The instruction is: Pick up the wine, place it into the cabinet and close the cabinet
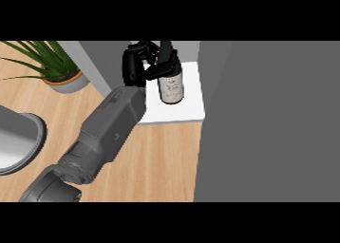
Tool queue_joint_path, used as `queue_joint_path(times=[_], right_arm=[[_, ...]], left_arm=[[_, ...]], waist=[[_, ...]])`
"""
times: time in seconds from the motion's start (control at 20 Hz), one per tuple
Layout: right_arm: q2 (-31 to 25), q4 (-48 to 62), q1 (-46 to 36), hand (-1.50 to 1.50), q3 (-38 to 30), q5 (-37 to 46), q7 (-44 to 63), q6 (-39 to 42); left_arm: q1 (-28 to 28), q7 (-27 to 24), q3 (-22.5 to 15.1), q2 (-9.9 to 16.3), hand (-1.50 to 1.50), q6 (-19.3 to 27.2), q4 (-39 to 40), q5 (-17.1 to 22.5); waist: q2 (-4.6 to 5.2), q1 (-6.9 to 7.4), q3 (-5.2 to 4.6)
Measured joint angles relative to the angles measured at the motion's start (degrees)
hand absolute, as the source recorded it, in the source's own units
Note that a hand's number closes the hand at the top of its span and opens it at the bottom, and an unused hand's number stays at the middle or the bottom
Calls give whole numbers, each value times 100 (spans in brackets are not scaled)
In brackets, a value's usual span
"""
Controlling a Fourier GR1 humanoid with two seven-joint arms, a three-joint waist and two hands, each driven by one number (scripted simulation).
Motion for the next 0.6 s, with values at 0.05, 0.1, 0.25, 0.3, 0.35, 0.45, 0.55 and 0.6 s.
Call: queue_joint_path(times=[0.05, 0.1, 0.25, 0.3, 0.35, 0.45, 0.55, 0.6], right_arm=[[2, -3, -27, -150, -18, -6, 8, -12], [19, -1, -5, -150, -6, -5, -12, -16], [8, 22, -106, -150, 10, 5, 53, -41], [-7, 20, -174, -150, 6, -2, 99, -46], [-1, 13, -95, -150, 40, -5, 57, -12], [-17, 15, -139, -150, 38, -9, 80, -3], [-2, 20, -128, -150, 84, -3, 82, -7], [20, 16, -90, -150, 109, -4, 82, -20]], left_arm=[[-47, 2, 28, 6, 150, 26, 63, -2], [-48, -10, 35, 0, 150, 24, 113, 0], [-85, -83, 63, -2, 150, 44, 232, -16], [-95, -116, 69, 4, 150, 75, 284, -35], [-113, -112, 78, 12, -150, 107, 331, -50], [-177, -89, 84, 36, -150, 187, 433, -89], [-184, -100, 68, 31, -150, 219, 507, -147], [-187, -91, 64, 35, -150, 225, 533, -170]], waist=[[10, -8, -5], [11, -7, -7], [16, -11, -8], [27, -24, -10], [29, -34, -11], [47, -52, -17], [48, -51, -15], [46, -52, -15]])
